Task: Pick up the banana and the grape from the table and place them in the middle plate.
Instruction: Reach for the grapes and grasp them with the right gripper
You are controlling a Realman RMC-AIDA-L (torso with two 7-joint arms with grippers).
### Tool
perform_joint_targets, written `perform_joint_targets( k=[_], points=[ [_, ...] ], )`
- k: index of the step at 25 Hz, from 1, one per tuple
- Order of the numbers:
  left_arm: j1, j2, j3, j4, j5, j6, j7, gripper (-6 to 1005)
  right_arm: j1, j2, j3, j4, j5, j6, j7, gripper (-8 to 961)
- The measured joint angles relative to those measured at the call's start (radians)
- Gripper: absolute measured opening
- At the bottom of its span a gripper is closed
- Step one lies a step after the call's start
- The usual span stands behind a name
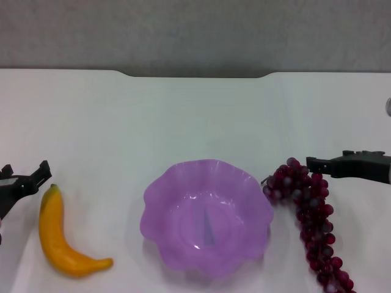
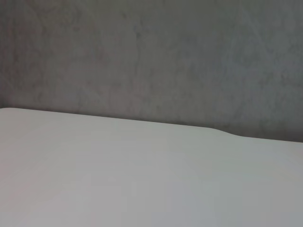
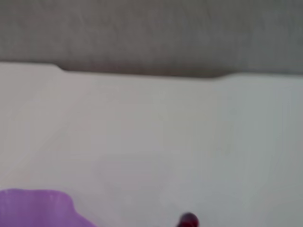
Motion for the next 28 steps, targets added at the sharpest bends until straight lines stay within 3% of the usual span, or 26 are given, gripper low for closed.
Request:
perform_joint_targets(
  k=[5,16,28],
  points=[
    [0.000,0.000,-0.001,0.000,-0.001,0.000,0.000,883,0.018,-0.001,0.050,-0.038,0.007,0.054,0.012,902],
    [-0.004,-0.005,-0.002,0.008,-0.003,0.000,0.000,881,0.136,-0.002,-0.004,-0.245,0.058,0.080,0.014,898],
    [-0.005,-0.005,-0.003,0.008,-0.003,-0.001,0.000,879,0.164,-0.002,-0.004,-0.341,0.059,0.031,0.013,894]
  ],
)
